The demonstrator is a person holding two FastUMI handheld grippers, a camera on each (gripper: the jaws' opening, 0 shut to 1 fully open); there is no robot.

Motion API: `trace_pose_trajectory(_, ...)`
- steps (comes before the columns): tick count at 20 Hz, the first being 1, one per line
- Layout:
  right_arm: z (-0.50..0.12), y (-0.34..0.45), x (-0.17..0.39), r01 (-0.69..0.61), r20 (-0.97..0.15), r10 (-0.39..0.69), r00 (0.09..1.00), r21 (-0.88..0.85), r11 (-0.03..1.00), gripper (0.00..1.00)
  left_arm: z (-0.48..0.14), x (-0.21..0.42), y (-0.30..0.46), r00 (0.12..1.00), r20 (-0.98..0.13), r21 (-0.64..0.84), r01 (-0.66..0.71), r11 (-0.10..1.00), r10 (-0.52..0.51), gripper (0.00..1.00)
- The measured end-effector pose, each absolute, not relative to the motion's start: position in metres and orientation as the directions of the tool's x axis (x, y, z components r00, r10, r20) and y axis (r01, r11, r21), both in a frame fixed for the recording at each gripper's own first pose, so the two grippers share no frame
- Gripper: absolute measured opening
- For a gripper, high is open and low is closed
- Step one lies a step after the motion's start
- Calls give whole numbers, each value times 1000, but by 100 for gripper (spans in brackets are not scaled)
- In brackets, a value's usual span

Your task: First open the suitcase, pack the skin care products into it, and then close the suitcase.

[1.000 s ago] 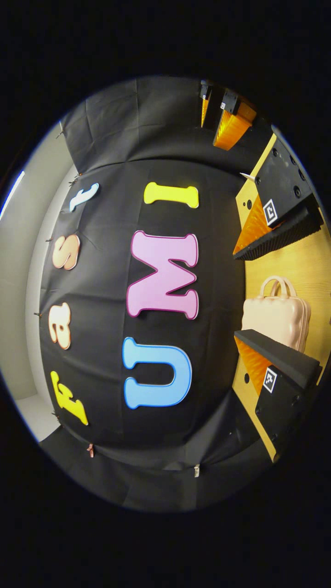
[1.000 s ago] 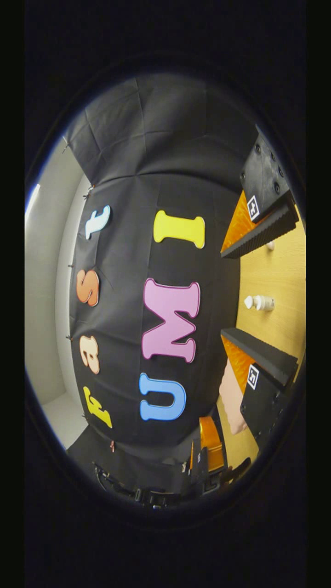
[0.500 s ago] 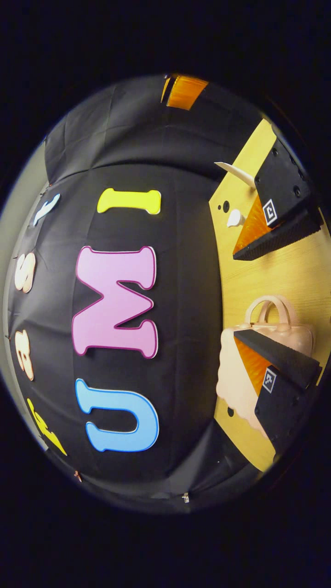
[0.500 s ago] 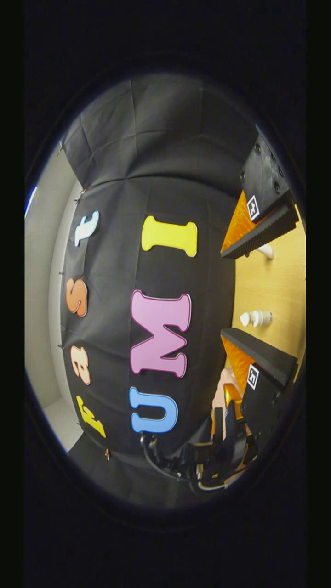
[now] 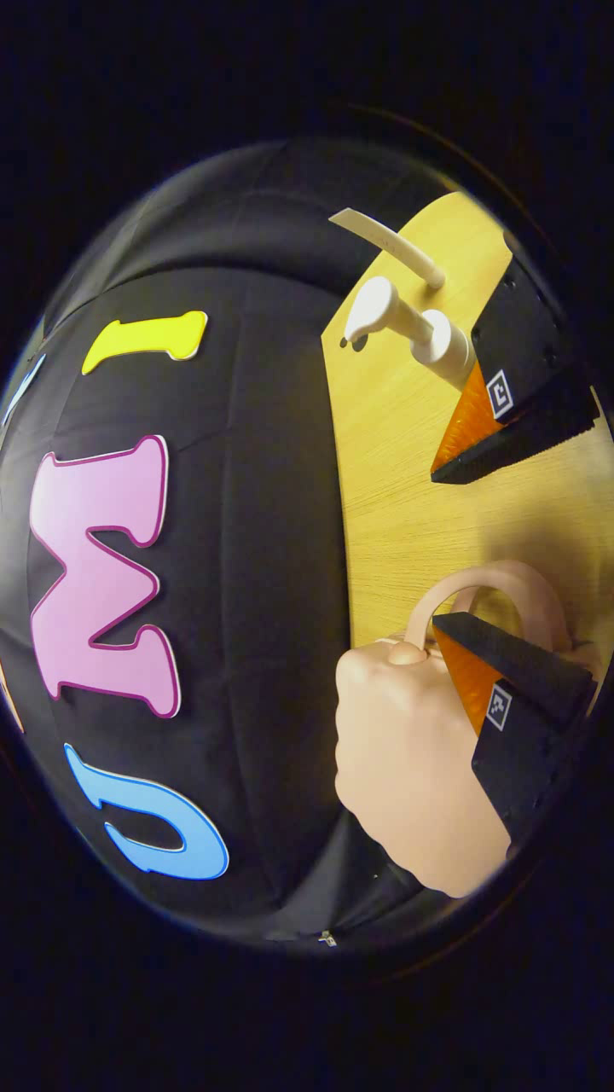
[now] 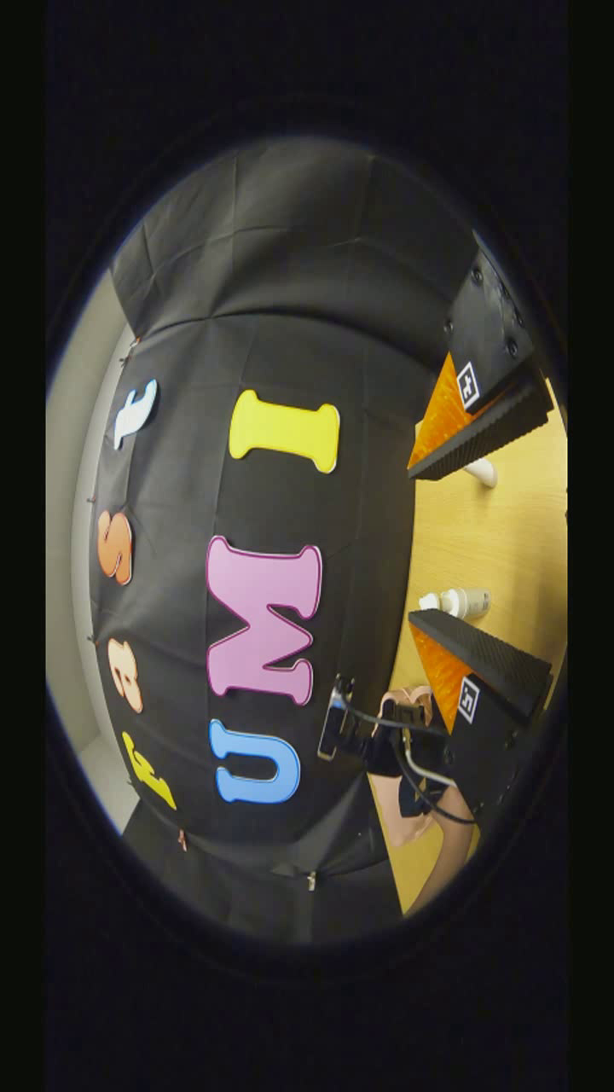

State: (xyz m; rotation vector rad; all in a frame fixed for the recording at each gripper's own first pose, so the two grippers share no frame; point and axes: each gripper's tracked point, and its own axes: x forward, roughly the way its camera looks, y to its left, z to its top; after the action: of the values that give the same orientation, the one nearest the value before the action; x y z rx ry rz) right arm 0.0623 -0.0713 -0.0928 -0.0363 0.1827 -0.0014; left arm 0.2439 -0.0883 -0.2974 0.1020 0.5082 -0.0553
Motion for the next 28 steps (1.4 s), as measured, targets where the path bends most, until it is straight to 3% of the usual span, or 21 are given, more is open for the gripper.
trace_pose_trajectory(4,-93,-70,61,-20,-180,13,984,-37,999,97,-337,249,-83,802,-596,105,37,994,34,94)
trace_pose_trajectory(7,-98,-72,62,-15,-198,12,980,-14,1000,97,-349,251,-69,771,-625,193,4,981,120,80)
trace_pose_trajectory(9,-98,-77,63,-1,-201,0,980,-9,1000,99,-357,251,-56,739,-650,248,-16,969,179,58)
trace_pose_trajectory(10,-97,-82,63,7,-198,-8,980,-8,1000,97,-361,252,-50,725,-663,249,-22,968,186,39)
trace_pose_trajectory(11,-97,-85,64,14,-197,-15,980,-9,1000,97,-361,249,-52,713,-679,226,-21,974,173,36)
trace_pose_trajectory(12,-99,-88,63,21,-199,-23,980,-15,1000,96,-359,250,-52,709,-685,223,-12,975,165,24)
trace_pose_trajectory(18,-89,-93,64,49,-189,-54,980,-29,998,97,-317,251,-64,751,-656,107,-3,994,73,16)
trace_pose_trajectory(20,-81,-86,65,40,-177,-47,983,-42,998,97,-296,254,-58,774,-630,60,-32,998,63,19)
trace_pose_trajectory(26,-60,-65,65,36,-140,-44,989,-62,997,97,-184,255,-27,829,-558,-19,-44,999,25,10)
trace_pose_trajectory(28,-52,-59,67,41,-123,-47,991,-51,998,97,-155,253,1,814,-581,-52,-55,997,15,14)
